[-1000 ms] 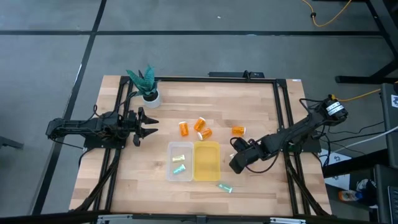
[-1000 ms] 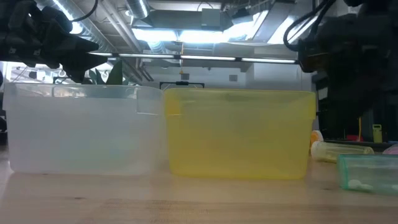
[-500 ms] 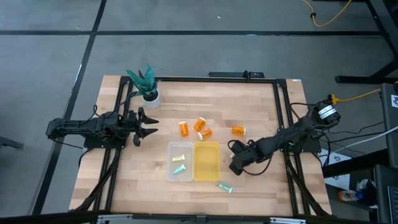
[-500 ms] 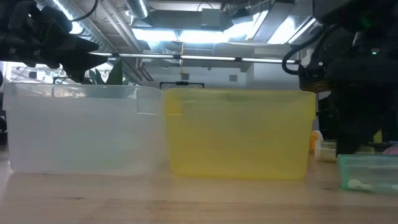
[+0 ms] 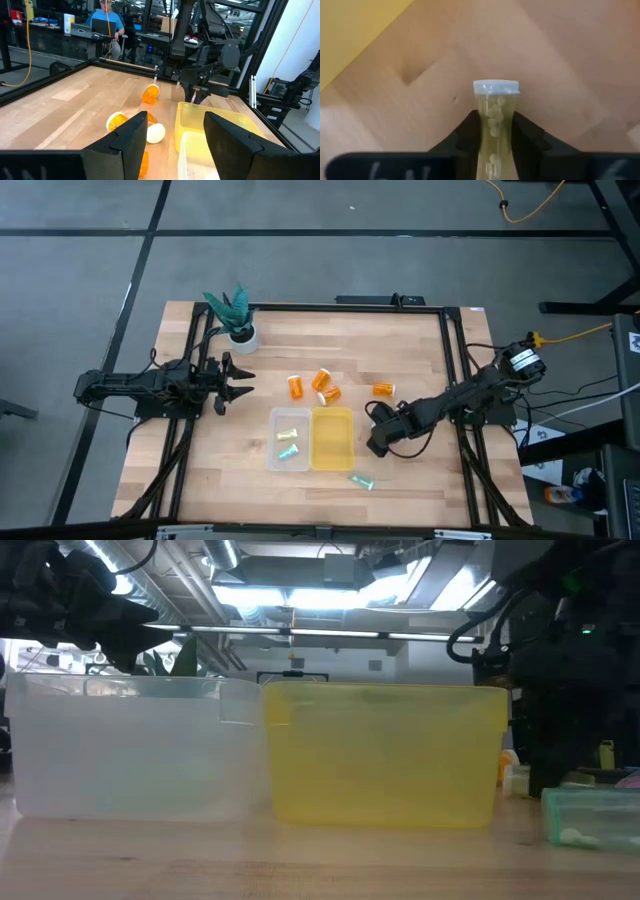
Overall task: Pick and place medicine bottles into bin by pill shape (circle, oval)
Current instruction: Put the yellow tablet bottle into the transparent bin
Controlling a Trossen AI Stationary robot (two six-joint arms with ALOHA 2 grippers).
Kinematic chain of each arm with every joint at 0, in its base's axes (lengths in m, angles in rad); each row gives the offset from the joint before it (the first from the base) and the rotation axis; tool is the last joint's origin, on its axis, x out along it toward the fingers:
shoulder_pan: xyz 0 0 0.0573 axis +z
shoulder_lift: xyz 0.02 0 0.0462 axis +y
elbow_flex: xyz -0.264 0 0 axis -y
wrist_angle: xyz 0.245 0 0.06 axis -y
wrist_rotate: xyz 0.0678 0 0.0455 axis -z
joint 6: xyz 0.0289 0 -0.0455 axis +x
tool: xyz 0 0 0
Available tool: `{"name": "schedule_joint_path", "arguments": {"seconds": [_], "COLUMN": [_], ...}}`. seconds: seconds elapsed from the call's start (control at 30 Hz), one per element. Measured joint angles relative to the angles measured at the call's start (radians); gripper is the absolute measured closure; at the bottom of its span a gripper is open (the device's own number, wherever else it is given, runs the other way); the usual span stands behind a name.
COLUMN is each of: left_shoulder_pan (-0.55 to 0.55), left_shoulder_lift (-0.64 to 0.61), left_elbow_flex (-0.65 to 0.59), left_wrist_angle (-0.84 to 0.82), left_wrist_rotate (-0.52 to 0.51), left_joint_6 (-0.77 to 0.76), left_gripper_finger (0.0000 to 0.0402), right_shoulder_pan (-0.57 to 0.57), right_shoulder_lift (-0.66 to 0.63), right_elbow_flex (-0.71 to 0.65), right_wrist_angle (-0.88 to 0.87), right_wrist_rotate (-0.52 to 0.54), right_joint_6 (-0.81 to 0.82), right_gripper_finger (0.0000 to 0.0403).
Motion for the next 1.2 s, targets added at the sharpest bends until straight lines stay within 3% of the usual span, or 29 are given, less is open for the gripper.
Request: {"name": "schedule_joint_path", "arguments": {"seconds": [0.3, 0.37, 0.43, 0.57, 0.77, 0.9, 1.0, 1.2], "left_shoulder_pan": [0.0, 0.0, 0.0, 0.0, 0.0, 0.0, 0.0, 0.0], "left_shoulder_lift": [0.0, 0.0, 0.0, 0.0, 0.0, 0.0, 0.0, 0.0], "left_elbow_flex": [0.0, 0.0, 0.0, 0.0, 0.0, 0.0, 0.0, 0.0], "left_wrist_angle": [0.0, 0.0, 0.0, 0.0, 0.0, 0.0, 0.0, 0.0], "left_wrist_rotate": [0.0, 0.0, 0.0, 0.0, 0.0, 0.0, 0.0, 0.0], "left_joint_6": [0.0, 0.0, 0.0, 0.0, 0.0, 0.0, 0.0, 0.0], "left_gripper_finger": [0.0211, 0.0211, 0.0211, 0.0211, 0.0211, 0.0211, 0.0211, 0.0211], "right_shoulder_pan": [-0.037, -0.045, -0.056, -0.091, -0.156, -0.184, -0.2, -0.227], "right_shoulder_lift": [-0.022, -0.024, -0.025, -0.024, -0.004, 0.046, 0.107, 0.172], "right_elbow_flex": [0.186, 0.237, 0.275, 0.309, 0.309, 0.309, 0.309, 0.308], "right_wrist_angle": [-0.398, -0.393, -0.352, -0.11, 0.309, 0.54, 0.662, 0.748], "right_wrist_rotate": [0.363, 0.449, 0.468, 0.383, -0.019, -0.193, -0.257, -0.261], "right_joint_6": [0.002, -0.051, -0.155, -0.455, -0.815, -0.921, -0.949, -0.948], "right_gripper_finger": [0.0321, 0.032, 0.0319, 0.0319, 0.0319, 0.0319, 0.0319, 0.0309]}}
